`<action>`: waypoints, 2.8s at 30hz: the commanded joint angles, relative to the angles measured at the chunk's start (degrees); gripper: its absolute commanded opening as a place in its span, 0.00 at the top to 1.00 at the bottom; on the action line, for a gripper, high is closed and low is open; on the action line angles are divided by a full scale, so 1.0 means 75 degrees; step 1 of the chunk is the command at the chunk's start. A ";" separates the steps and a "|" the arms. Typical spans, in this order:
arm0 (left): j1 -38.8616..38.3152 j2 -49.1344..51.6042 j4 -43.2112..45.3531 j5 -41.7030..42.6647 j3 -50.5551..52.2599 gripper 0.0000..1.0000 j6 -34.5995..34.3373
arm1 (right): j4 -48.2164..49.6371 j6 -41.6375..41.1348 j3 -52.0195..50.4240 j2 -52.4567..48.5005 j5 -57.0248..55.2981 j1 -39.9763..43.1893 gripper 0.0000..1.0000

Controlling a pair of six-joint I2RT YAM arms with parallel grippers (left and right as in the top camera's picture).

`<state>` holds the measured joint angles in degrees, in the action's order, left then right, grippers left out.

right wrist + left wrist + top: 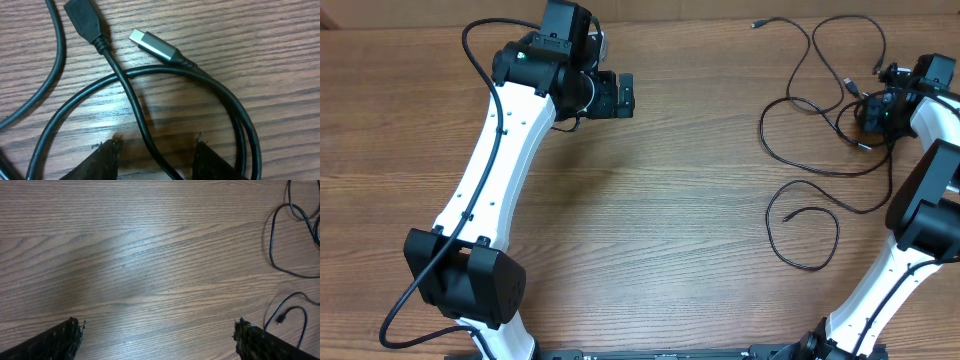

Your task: Untangle cables

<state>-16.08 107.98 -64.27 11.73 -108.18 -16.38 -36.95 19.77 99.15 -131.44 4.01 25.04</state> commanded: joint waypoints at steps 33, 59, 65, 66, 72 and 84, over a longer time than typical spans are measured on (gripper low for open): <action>-0.0003 -0.0058 0.0207 -0.0044 -0.0096 0.01 0.0009 | -0.0137 -0.0720 0.0306 0.0437 -0.0050 0.0017 0.96; -0.0003 -0.0058 0.0271 -0.0044 -0.0096 0.00 0.0012 | -0.2267 -0.6225 0.0306 0.3311 -0.0618 0.0460 0.96; -0.0003 -0.0058 0.0268 -0.0044 -0.0096 0.00 0.0009 | -0.3928 -0.8504 0.0306 0.3314 -0.0933 0.0769 0.96; -0.0003 -0.0058 0.0268 -0.0044 -0.0096 0.00 0.0009 | -0.4159 -0.8789 0.0306 0.3314 -0.0930 0.0801 0.96; -0.0003 -0.0058 0.0265 -0.0041 -0.0096 0.00 0.0009 | -0.5779 -1.0547 0.0303 0.3314 -0.0962 0.0880 0.96; -0.0003 -0.0055 -0.0152 -0.0041 -0.0096 0.00 0.0012 | -0.6843 -1.2269 0.0303 0.3314 -0.2174 0.0941 0.96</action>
<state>-16.08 107.98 -64.05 11.70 -108.18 -16.38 -88.97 -68.84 100.29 -108.99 -7.92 31.51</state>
